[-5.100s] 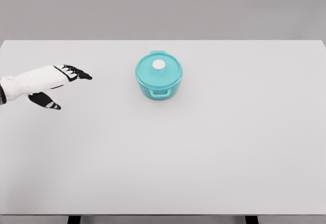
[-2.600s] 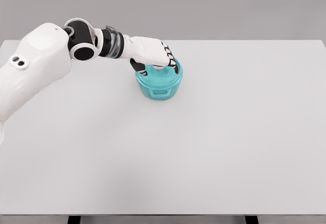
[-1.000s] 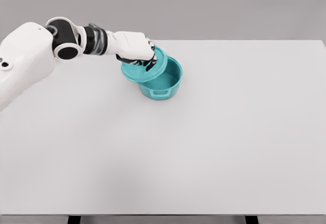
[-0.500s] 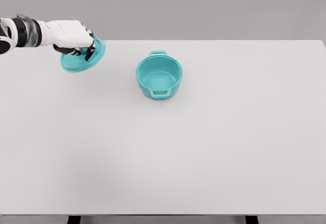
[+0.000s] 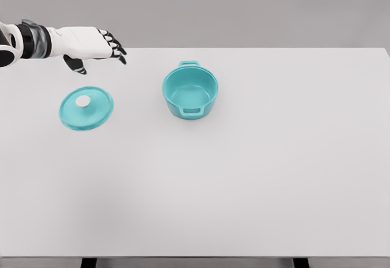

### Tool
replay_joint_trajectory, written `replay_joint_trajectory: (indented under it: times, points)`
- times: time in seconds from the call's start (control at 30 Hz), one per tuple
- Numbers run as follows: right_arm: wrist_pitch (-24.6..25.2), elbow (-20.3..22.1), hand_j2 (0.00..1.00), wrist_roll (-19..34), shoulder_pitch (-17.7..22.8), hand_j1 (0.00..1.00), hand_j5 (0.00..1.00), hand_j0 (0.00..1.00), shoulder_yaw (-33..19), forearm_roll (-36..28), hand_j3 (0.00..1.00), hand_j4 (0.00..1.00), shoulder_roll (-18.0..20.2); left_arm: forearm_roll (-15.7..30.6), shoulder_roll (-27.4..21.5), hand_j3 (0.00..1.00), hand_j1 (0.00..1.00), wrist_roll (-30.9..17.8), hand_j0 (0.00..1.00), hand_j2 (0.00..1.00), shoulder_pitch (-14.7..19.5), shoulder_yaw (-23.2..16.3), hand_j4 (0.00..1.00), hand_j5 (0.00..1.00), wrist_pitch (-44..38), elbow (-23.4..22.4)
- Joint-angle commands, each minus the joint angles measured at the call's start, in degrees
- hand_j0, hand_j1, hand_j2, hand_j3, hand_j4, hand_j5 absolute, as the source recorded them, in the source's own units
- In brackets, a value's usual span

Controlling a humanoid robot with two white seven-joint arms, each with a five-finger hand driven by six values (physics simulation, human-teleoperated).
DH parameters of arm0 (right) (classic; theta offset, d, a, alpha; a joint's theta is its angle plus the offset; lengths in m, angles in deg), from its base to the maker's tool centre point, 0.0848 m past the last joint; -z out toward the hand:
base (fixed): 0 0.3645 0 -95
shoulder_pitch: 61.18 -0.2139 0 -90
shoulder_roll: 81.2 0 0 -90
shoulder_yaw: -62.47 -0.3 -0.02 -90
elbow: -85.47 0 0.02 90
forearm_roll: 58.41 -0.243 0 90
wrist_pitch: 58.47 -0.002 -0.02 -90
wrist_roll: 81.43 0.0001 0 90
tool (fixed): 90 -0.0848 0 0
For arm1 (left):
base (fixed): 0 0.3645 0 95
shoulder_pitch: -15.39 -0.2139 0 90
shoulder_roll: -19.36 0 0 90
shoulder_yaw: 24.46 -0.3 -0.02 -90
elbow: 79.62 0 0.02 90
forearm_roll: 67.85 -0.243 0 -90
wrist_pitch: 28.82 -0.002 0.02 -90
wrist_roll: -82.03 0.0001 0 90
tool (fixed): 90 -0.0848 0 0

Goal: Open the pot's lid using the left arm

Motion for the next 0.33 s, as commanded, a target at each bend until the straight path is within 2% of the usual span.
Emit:
replay_joint_trajectory:
  times: [0.0, 0.13, 0.17, 0.3]
  points:
    - [0.0, 0.0, 1.0, 0.0, 0.0, 1.0, 1.0, 1.0, 0.0, 0.0, 1.0, 1.0, 0.0, 3.1, -0.5, 1.0, 1.0, 0.0, 1.0, 1.0, 0.0, 0.1, 1.0, 1.0, -0.1, -0.2]
    - [0.0, 0.0, 1.0, 0.0, 0.0, 1.0, 1.0, 1.0, 0.0, 0.0, 1.0, 1.0, 0.0, 13.6, -0.1, 1.0, 1.0, 0.0, 1.0, 1.0, -1.4, 1.6, 1.0, 1.0, -0.1, -8.8]
    - [0.0, 0.0, 1.0, 0.0, 0.0, 1.0, 1.0, 1.0, 0.0, 0.0, 1.0, 1.0, 0.0, 15.9, 0.7, 1.0, 1.0, 0.0, 1.0, 1.0, -1.4, 1.7, 1.0, 1.0, -0.1, -12.8]
    - [0.0, 0.0, 1.0, 0.0, 0.0, 1.0, 1.0, 1.0, 0.0, 0.0, 1.0, 1.0, 0.0, 18.5, 2.9, 1.0, 1.0, 0.1, 1.0, 1.0, -1.5, 2.1, 1.0, 1.0, -0.1, -17.3]
